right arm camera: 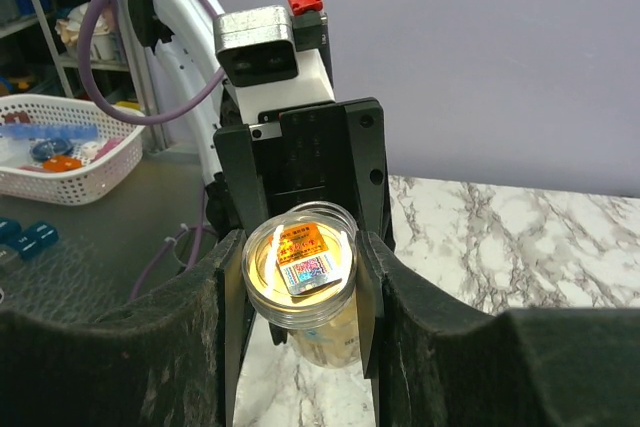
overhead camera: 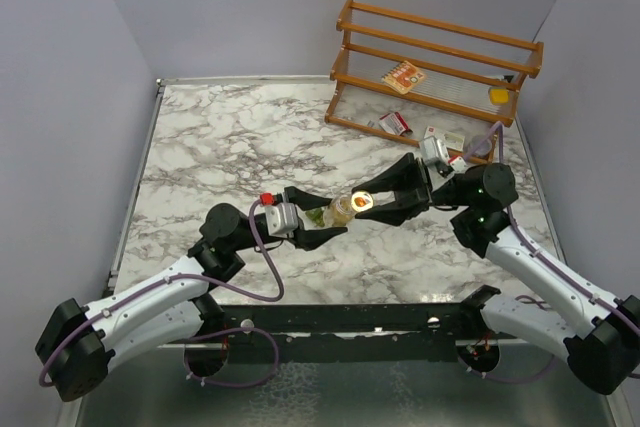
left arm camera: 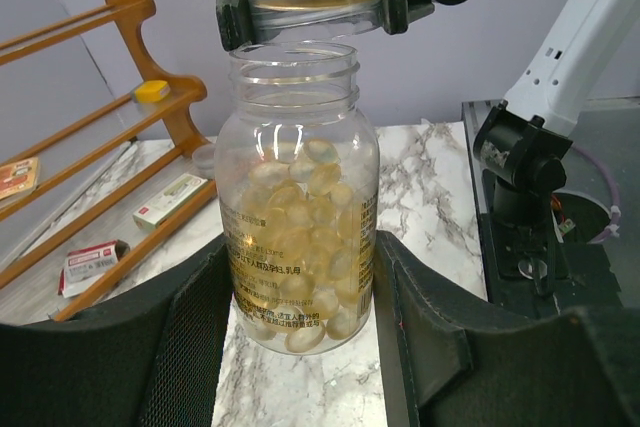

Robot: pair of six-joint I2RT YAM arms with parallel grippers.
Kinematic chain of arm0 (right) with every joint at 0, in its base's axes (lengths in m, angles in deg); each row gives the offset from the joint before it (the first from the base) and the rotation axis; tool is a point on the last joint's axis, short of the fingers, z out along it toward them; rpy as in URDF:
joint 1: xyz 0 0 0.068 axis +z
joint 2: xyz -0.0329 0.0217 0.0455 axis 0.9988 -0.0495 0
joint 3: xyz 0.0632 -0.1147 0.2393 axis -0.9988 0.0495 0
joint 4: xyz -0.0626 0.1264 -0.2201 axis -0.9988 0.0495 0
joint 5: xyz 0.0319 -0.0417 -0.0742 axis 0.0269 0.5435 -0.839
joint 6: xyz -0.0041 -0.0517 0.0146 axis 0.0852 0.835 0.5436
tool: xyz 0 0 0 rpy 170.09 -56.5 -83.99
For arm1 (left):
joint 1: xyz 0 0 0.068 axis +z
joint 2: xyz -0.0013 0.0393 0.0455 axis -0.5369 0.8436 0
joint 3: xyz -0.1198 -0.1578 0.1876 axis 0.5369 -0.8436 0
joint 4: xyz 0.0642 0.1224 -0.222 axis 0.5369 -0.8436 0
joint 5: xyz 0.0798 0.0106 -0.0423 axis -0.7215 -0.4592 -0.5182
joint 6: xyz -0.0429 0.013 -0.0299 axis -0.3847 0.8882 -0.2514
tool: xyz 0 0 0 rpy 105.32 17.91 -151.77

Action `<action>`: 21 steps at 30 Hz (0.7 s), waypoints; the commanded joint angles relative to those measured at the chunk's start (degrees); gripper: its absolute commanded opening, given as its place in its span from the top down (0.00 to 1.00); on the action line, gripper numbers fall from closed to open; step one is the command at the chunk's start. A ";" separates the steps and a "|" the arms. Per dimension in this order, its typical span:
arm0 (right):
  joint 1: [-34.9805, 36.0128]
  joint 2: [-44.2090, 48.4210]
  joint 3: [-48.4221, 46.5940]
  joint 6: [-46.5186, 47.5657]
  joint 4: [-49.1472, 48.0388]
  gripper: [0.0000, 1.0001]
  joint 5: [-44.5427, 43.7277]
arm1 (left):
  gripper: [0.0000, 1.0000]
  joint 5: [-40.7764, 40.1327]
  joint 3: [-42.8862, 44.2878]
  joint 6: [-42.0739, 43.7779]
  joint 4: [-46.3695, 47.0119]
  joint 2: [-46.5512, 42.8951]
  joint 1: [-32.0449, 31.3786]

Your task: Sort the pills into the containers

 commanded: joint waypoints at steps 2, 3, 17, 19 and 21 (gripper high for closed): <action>0.23 -0.51 -0.14 -4.12 -6.94 0.99 0.83 | 1.00 1.79 -0.06 -1.00 5.87 0.21 0.09; 0.22 -0.63 -0.16 -4.31 -7.31 0.99 0.75 | 1.00 1.93 0.04 -1.09 6.09 0.33 0.09; 1.99 -2.98 -2.39 -2.27 -6.89 0.99 -0.16 | 1.00 3.46 0.90 -2.26 7.35 2.48 0.09; 2.54 -3.11 -2.60 -1.35 -5.97 0.99 -0.58 | 1.00 3.37 0.83 -2.32 7.43 2.30 0.07; 3.13 -3.10 -2.60 -0.79 -5.37 0.99 -0.91 | 1.00 3.21 0.65 -2.28 7.51 2.05 0.06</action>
